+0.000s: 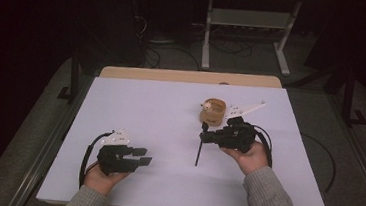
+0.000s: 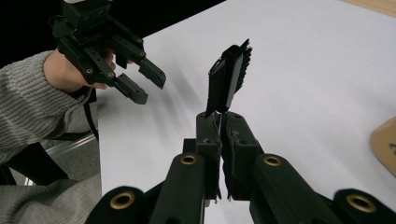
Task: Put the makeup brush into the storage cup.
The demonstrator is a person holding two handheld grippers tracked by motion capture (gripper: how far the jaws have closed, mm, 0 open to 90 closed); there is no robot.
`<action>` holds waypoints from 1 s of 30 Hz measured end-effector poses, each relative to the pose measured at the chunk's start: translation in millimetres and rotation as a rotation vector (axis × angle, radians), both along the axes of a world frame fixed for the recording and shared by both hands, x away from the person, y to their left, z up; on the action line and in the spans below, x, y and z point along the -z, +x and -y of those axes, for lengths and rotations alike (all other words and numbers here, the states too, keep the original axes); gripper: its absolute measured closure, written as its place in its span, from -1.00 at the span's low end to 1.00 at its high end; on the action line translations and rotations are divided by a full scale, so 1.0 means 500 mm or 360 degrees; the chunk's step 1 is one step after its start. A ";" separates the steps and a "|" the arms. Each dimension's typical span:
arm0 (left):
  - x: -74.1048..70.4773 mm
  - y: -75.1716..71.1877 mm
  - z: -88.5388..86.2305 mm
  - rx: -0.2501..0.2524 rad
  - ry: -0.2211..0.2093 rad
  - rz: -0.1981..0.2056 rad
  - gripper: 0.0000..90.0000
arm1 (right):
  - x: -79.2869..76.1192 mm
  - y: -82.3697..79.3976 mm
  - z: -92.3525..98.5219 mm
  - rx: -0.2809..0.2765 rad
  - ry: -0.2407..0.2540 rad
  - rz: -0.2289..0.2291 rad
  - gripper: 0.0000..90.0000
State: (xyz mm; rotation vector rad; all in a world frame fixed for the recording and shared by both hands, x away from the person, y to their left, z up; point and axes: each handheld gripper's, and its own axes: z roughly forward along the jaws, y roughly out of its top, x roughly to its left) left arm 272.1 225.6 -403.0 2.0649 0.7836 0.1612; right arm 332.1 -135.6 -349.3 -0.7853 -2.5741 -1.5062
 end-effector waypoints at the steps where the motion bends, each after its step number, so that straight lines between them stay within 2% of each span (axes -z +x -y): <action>1: 0.000 0.000 0.000 0.0000 0.0000 0.0000 0.28 | 0.000 0.000 0.000 0.0000 0.0000 0.0000 0.88; 13: 0.000 0.000 -0.028 -0.0042 0.0009 0.0004 0.28 | -0.033 0.012 0.012 0.0032 -0.0023 0.0033 0.88; 22: -0.001 0.003 -0.045 -0.0102 -0.0016 0.0008 0.25 | -0.059 0.032 0.020 0.0061 -0.0033 0.0055 0.88; 27: -0.002 0.005 -0.051 -0.0106 0.0006 0.0016 0.23 | -0.069 0.043 0.025 0.0077 -0.0036 0.0064 0.88; 30: -0.001 0.006 -0.052 -0.0116 -0.0003 0.0022 0.22 | -0.084 0.053 0.032 0.0093 -0.0029 0.0078 0.88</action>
